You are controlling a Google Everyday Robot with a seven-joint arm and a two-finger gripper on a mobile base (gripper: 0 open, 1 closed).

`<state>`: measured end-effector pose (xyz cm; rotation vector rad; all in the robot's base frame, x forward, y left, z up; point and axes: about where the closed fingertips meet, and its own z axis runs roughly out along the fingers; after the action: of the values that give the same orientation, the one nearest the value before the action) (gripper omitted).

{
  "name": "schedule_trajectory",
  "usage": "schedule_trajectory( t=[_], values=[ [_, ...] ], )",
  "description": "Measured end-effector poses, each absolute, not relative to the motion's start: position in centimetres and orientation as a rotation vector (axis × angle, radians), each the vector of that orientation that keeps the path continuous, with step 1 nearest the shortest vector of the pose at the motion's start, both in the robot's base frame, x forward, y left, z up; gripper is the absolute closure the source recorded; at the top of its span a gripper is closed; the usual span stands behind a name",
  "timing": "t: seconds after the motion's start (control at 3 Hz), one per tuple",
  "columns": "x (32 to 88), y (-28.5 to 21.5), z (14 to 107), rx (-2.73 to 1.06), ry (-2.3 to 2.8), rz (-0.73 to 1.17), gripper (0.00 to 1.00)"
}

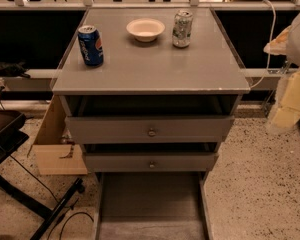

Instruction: Close bottom drawer

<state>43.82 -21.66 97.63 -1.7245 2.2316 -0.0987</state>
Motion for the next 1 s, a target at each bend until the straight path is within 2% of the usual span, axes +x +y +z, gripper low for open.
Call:
schedule_trajectory(
  t=[0.67, 1.0],
  values=[
    [44.9, -21.7, 96.1, -1.748, 2.21, -0.129, 0.0],
    [45.1, -21.5, 91.9, -1.747, 2.207, -0.178, 0.0]
  ],
)
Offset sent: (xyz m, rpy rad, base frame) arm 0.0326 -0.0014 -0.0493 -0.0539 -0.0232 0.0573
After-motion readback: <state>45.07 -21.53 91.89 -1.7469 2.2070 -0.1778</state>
